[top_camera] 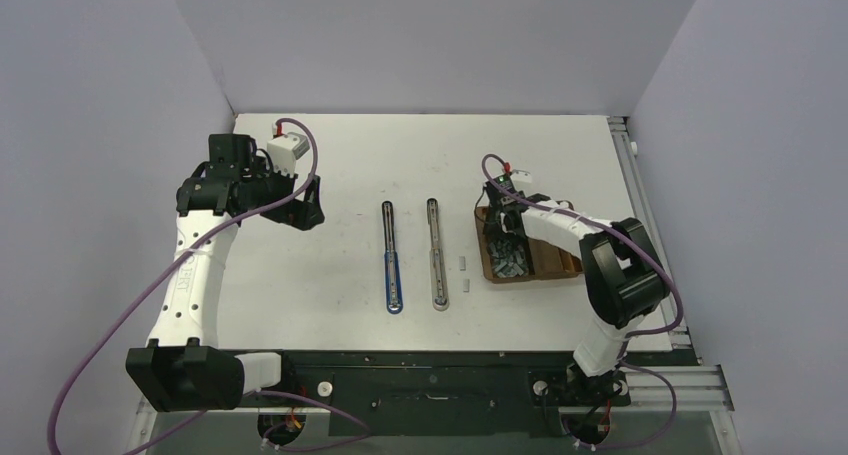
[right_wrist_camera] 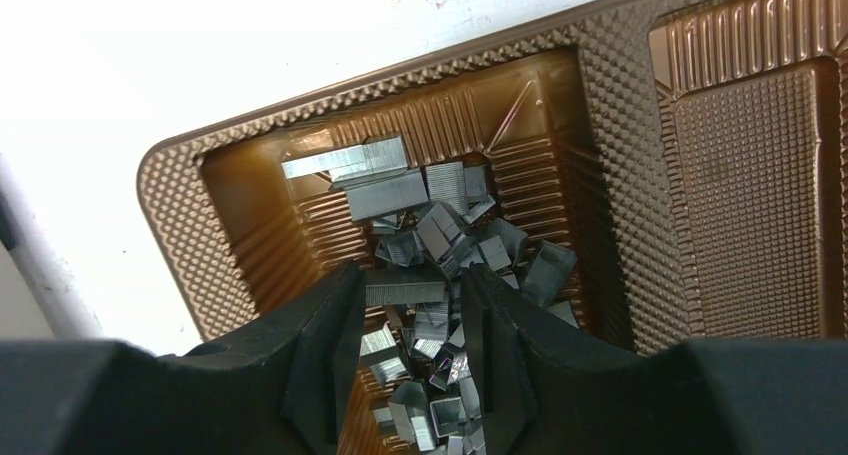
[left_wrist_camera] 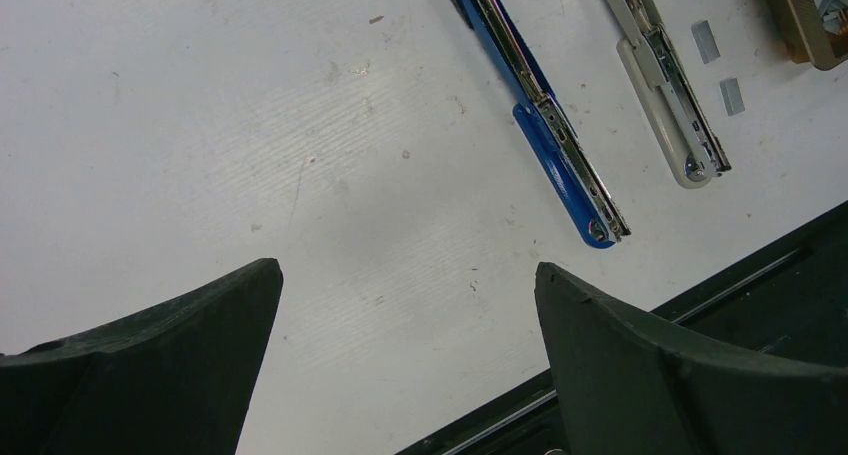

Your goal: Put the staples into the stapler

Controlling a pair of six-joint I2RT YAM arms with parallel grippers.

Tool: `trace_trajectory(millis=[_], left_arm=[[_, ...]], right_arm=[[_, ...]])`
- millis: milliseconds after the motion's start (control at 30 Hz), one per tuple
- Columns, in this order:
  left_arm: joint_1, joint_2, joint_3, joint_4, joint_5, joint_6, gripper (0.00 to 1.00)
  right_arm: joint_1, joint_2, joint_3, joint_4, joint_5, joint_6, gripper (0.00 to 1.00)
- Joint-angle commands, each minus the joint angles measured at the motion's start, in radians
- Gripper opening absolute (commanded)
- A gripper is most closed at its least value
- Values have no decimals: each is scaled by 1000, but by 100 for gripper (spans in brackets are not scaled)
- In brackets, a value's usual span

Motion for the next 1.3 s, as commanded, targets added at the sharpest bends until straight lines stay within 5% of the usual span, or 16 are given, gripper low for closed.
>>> trace_trajectory(millis=[0,1033,1267], left_arm=[[-5,0,37,4,4,3,96],[-6,-13,54,-9,15,3,96],[-6,-14,54,-9,15,4,96]], right_arm=[[-12,9,-14,34,18,28,40],[-17,-162,-33,-5,54,7,12],[-13,-134,-37,-4,50,1,34]])
